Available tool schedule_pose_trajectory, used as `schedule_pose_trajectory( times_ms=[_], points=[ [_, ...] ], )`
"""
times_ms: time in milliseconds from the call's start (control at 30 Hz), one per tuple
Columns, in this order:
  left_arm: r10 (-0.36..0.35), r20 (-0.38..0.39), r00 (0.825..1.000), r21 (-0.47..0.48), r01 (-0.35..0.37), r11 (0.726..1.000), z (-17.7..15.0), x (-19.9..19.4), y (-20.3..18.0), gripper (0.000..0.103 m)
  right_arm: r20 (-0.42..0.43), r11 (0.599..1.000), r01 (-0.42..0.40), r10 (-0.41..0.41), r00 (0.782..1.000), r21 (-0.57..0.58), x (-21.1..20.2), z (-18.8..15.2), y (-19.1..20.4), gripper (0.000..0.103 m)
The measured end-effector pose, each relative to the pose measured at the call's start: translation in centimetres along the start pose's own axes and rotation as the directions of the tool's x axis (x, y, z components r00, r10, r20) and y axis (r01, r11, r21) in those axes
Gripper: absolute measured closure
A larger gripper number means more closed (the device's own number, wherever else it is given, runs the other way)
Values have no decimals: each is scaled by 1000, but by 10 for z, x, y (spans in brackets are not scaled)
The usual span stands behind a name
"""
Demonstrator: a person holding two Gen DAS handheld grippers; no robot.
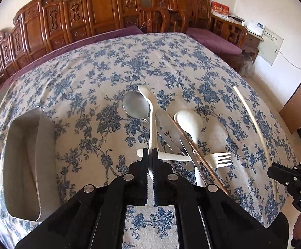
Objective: Organize utensils
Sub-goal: 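Grasp a white plastic spoon with the left tool while the right tool holds its chopstick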
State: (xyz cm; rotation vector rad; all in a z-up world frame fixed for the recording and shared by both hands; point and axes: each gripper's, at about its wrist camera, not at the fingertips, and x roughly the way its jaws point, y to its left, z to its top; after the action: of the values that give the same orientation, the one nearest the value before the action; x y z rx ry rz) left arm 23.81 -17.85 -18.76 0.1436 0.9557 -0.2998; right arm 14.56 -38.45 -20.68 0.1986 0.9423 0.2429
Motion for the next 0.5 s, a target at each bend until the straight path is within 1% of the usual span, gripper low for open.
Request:
schedule_pose_trajectory(
  times_ms=[267, 500],
  points=[
    [16, 43, 999, -1, -16, 1000, -5, -33, 10, 101, 15, 999, -9, 10, 1000, -42, -7, 2, 16, 97],
    [51, 86, 995, -9, -51, 999, -11, -71, 25, 101, 35, 995, -38, 41, 999, -96, -17, 2, 42, 97]
  ],
)
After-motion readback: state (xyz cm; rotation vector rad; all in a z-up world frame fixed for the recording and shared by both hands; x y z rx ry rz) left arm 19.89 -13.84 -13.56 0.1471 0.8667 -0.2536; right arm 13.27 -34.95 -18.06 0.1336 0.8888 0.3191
